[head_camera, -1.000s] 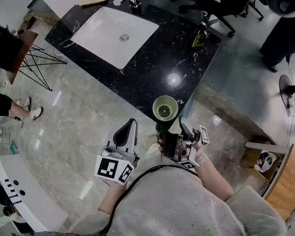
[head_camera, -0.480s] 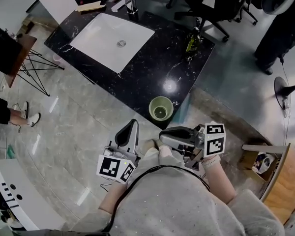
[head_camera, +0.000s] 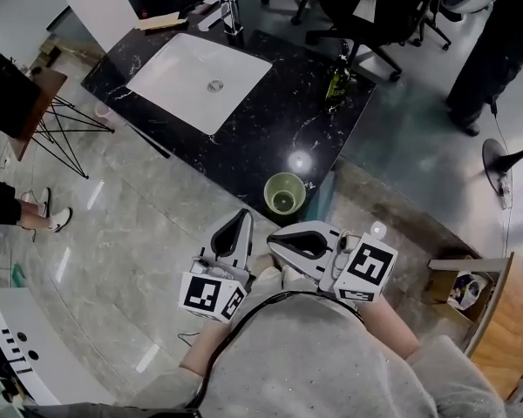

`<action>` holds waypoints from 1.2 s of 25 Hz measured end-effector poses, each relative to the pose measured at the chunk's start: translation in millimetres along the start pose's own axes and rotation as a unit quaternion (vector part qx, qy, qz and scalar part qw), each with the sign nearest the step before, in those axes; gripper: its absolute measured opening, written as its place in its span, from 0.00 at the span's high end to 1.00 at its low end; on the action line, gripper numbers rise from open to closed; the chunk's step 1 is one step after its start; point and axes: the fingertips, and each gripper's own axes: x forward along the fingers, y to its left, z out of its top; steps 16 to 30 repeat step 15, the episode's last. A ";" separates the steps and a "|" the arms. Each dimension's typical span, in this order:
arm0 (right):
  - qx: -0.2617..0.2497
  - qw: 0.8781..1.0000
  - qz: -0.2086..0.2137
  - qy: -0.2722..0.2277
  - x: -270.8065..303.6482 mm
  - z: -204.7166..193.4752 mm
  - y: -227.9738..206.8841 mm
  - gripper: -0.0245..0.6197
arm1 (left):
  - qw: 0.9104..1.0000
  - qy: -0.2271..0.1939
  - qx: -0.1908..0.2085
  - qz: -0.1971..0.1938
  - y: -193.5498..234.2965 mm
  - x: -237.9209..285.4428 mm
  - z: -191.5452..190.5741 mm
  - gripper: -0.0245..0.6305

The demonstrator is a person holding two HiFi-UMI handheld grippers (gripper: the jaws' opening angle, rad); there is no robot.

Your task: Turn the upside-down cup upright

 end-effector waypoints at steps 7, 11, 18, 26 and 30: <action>-0.022 1.000 0.004 0.000 4.0 2.1 1.4 0.95 | 1.000 -0.002 0.004 0.012 9.5 -6.9 3.0 0.95; -0.029 0.999 0.012 0.011 9.8 2.6 6.5 0.95 | 1.000 -0.006 0.005 0.016 13.3 -9.2 5.6 0.95; -0.052 0.998 0.015 0.019 13.9 1.0 5.8 0.95 | 1.000 -0.009 0.006 0.015 15.2 -8.3 7.7 0.95; -0.052 0.998 0.015 0.019 13.9 1.0 5.8 0.95 | 1.000 -0.009 0.006 0.015 15.2 -8.3 7.7 0.95; -0.052 0.998 0.015 0.019 13.9 1.0 5.8 0.95 | 1.000 -0.009 0.006 0.015 15.2 -8.3 7.7 0.95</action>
